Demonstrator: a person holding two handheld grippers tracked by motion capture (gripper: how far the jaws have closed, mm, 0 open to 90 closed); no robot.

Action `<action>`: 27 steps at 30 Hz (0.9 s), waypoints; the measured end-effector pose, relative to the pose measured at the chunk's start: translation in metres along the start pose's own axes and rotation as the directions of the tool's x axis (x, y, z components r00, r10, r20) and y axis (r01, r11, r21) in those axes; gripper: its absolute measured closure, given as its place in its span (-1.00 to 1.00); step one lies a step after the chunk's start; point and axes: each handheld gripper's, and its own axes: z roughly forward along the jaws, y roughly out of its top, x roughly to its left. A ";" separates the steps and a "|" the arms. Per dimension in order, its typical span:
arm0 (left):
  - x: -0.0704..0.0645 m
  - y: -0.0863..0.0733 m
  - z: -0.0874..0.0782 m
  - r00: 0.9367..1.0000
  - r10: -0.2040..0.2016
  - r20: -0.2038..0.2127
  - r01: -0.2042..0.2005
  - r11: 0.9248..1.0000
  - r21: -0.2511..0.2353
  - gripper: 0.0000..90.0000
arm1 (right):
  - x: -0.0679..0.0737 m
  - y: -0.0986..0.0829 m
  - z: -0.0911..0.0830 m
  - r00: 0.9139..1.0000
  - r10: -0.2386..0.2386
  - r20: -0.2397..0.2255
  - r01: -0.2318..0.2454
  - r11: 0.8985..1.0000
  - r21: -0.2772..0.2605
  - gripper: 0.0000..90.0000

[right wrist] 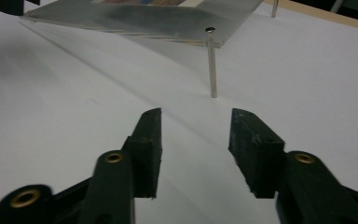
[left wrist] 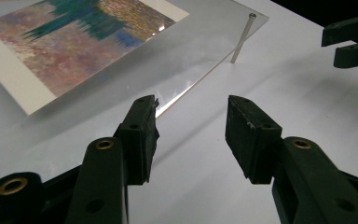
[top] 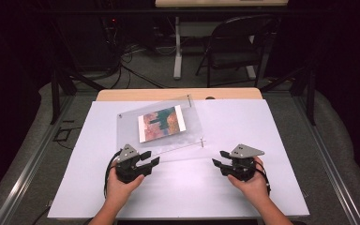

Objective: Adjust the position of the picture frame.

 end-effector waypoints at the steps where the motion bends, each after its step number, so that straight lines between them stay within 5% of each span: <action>1: 0.000 0.001 0.002 1.000 0.000 0.004 0.000 1.000 -0.001 0.23 | 0.000 0.001 0.002 1.000 0.012 -0.006 -0.012 1.000 -0.003 0.28; 14: -0.004 -0.001 0.022 0.999 0.024 -0.021 -0.023 1.000 0.020 0.55 | -0.002 0.006 0.021 1.000 0.003 -0.008 -0.003 1.000 0.021 0.58; 27: -0.005 -0.003 0.032 0.999 -0.017 -0.033 0.019 0.997 0.071 0.94 | -0.010 0.013 0.053 1.000 -0.011 0.020 0.010 0.999 0.037 0.68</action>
